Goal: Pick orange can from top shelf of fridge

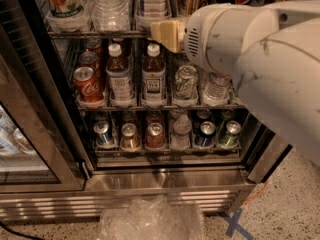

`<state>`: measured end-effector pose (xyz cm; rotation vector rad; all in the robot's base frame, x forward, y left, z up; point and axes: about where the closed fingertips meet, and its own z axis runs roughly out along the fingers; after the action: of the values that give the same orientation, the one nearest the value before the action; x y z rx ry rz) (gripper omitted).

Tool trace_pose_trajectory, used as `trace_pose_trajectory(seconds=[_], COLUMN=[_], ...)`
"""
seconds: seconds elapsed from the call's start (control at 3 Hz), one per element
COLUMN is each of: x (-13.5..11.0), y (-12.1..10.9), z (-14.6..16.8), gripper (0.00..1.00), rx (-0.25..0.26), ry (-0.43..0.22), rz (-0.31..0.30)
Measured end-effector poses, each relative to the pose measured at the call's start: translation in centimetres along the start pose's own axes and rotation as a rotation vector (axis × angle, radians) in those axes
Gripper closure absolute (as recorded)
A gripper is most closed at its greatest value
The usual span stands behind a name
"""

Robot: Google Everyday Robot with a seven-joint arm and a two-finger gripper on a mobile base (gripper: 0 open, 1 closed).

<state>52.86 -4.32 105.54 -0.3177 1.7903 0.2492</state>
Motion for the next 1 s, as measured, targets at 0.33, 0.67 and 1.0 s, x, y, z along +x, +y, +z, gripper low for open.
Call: trace_pose_trajectory(seconds=[0.33,0.67,1.0], x=[-0.8,-2.4,-3.0], y=[-1.4,-2.4,-2.4], z=[0.4,1.2,3.0], gripper=[0.32,0.34,0.34], rx=[0.032,0.05,0.049], ry=[-0.035,-0.07,-0.082], rz=[-0.014,-0.033,-0.043])
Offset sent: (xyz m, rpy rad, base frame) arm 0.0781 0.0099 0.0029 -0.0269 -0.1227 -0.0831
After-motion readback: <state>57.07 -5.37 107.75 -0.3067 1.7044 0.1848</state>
